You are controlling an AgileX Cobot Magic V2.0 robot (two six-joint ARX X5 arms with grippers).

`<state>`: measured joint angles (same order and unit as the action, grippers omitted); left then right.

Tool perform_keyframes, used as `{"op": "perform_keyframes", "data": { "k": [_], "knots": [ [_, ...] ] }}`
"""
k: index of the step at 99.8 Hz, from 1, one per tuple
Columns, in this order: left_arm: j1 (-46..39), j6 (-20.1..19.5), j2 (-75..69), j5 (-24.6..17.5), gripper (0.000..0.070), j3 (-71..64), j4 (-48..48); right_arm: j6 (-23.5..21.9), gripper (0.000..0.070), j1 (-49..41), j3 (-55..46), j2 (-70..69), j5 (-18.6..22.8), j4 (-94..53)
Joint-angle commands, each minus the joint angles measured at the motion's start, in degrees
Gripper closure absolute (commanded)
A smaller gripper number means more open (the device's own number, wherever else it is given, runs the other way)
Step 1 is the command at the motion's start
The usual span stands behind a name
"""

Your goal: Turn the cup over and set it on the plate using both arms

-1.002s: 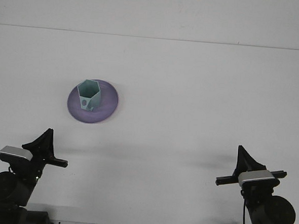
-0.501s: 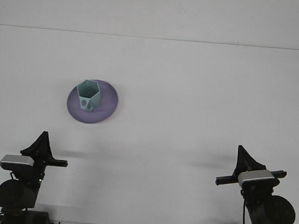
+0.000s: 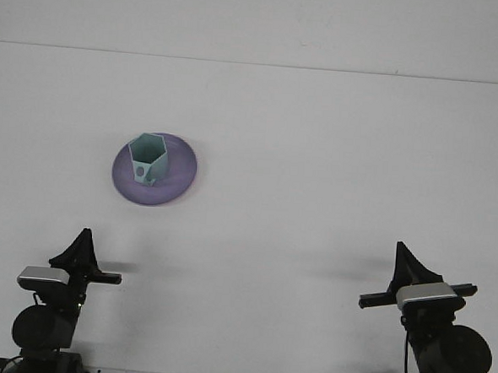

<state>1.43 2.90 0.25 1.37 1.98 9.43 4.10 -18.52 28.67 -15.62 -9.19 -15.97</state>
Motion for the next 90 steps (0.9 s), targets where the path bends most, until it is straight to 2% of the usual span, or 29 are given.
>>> {"op": "perform_keyframes", "data": {
  "k": [1, 44, 56, 62, 66, 80, 90],
  "knots": [
    [0.1, 1.2, 0.0, -0.2, 0.0685, -1.2, 0.5, 0.2, 0.0700, -0.1, 0.5, -0.2, -0.2, 0.6],
    [0.1, 1.2, -0.1, -0.2, 0.0685, -1.2, 0.5, 0.4, 0.0700, -0.1, 0.5, -0.2, -0.3, 0.7],
    [0.1, 1.2, -0.1, -0.2, 0.0685, -1.2, 0.5, 3.1, 0.0700, 0.8, 0.4, 0.6, -6.1, 1.9],
    [0.1, 1.2, -0.1, -0.2, 0.0685, -1.2, 0.5, 3.8, 0.0700, 2.9, -0.1, 1.4, -6.9, 2.6],
    [0.1, 1.2, -0.1, -0.2, 0.0685, -1.2, 0.5, 3.8, 0.0700, 5.3, -1.5, 2.5, -5.1, 3.3],
    [0.1, 1.2, -0.1, -0.2, 0.0685, -1.2, 0.5, 8.5, 0.0700, 15.1, -11.8, 7.7, 7.5, 8.7],
    [0.1, 1.2, -0.1, -0.2, 0.0685, -1.2, 0.5, 8.8, 0.0700, 20.2, -18.6, 12.2, 12.2, 11.4]
  ]
}}
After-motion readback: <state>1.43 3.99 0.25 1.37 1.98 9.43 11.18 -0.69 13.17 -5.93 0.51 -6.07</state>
